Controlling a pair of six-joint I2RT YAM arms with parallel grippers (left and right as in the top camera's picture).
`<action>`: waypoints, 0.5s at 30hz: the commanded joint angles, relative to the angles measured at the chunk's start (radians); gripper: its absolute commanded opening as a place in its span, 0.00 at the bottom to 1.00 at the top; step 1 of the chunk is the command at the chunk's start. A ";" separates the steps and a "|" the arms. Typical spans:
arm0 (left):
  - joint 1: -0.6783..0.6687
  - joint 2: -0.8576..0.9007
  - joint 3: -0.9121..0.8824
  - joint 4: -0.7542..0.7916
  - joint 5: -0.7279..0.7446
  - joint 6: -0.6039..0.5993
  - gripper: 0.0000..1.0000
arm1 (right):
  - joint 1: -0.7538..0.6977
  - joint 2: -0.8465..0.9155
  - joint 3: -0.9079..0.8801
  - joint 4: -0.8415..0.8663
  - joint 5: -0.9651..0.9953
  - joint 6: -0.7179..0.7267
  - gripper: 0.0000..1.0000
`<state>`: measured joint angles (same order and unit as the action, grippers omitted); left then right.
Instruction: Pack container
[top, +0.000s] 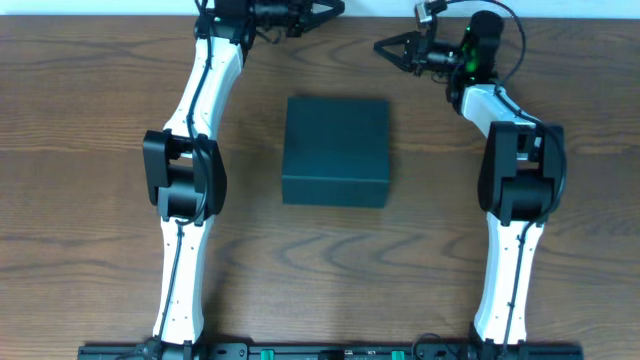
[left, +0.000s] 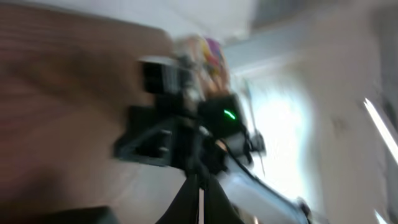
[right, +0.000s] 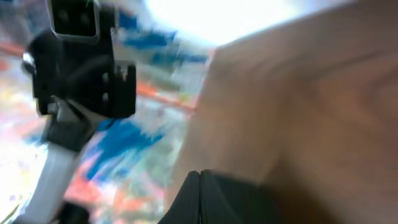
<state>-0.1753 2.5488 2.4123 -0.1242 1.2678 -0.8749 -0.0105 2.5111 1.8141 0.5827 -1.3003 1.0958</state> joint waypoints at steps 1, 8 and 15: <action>0.014 -0.014 -0.002 -0.097 -0.290 0.109 0.06 | -0.026 -0.005 0.005 -0.018 0.215 -0.163 0.02; 0.014 -0.017 0.000 -0.240 -0.468 0.169 0.06 | -0.113 -0.005 0.031 -0.080 0.385 -0.173 0.02; 0.011 -0.044 0.032 -0.385 -0.622 0.214 0.06 | -0.179 -0.005 0.163 -0.500 0.581 -0.425 0.02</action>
<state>-0.1646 2.5488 2.4142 -0.4728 0.7612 -0.7113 -0.1761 2.5111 1.9110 0.1532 -0.8452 0.8345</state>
